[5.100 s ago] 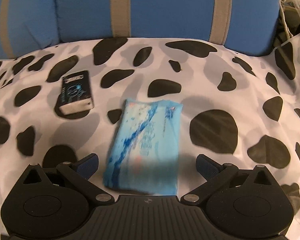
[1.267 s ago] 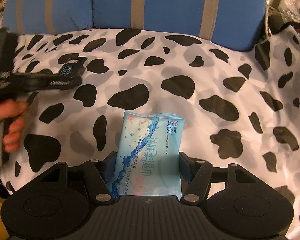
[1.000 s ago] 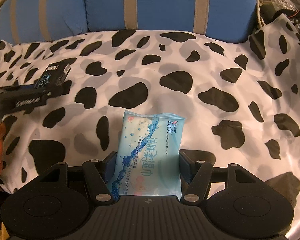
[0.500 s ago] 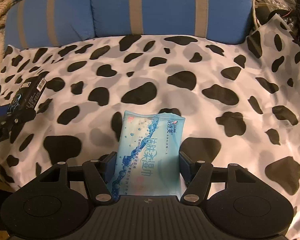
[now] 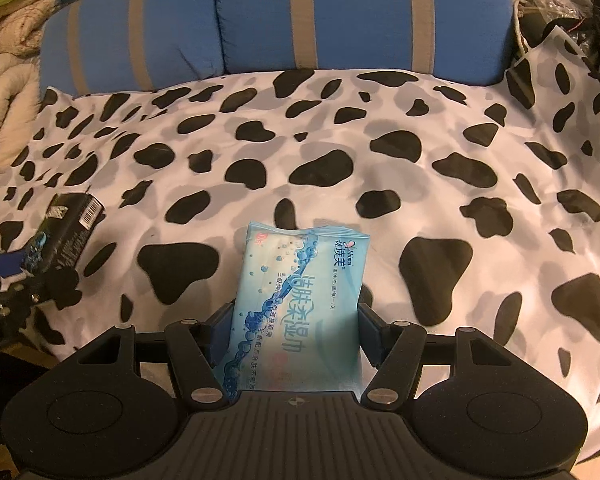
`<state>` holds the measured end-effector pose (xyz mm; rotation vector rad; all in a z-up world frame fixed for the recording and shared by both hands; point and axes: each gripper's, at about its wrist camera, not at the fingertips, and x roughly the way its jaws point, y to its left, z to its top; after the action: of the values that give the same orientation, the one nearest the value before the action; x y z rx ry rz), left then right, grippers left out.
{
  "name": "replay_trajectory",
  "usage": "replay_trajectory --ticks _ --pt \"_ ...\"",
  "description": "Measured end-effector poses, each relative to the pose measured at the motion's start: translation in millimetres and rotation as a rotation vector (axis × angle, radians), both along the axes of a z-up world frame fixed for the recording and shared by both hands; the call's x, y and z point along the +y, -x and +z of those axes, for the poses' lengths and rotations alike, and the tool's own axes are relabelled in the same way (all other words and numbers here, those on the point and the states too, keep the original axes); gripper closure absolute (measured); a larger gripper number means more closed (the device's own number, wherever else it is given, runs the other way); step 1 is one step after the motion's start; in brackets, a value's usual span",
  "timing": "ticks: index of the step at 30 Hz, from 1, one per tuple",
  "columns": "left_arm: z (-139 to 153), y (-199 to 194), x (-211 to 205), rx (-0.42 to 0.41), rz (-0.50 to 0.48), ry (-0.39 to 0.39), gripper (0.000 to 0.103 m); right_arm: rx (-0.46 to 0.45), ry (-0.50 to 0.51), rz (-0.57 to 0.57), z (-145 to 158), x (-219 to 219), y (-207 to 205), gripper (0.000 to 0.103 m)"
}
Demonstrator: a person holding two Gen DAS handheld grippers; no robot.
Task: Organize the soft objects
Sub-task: 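Carry the wipes packet and tissue pack into the box and open both tools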
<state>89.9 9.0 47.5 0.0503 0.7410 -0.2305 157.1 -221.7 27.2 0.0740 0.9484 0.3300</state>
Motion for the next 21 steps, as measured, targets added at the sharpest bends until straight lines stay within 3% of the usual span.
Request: replay_trajectory --ticks 11,21 --pt "-8 37 -3 0.048 -0.012 0.001 0.055 0.005 -0.015 0.025 0 5 35 0.037" --pt "-20 68 -3 0.151 -0.037 0.002 0.055 0.008 -0.025 0.035 3 7 61 0.037"
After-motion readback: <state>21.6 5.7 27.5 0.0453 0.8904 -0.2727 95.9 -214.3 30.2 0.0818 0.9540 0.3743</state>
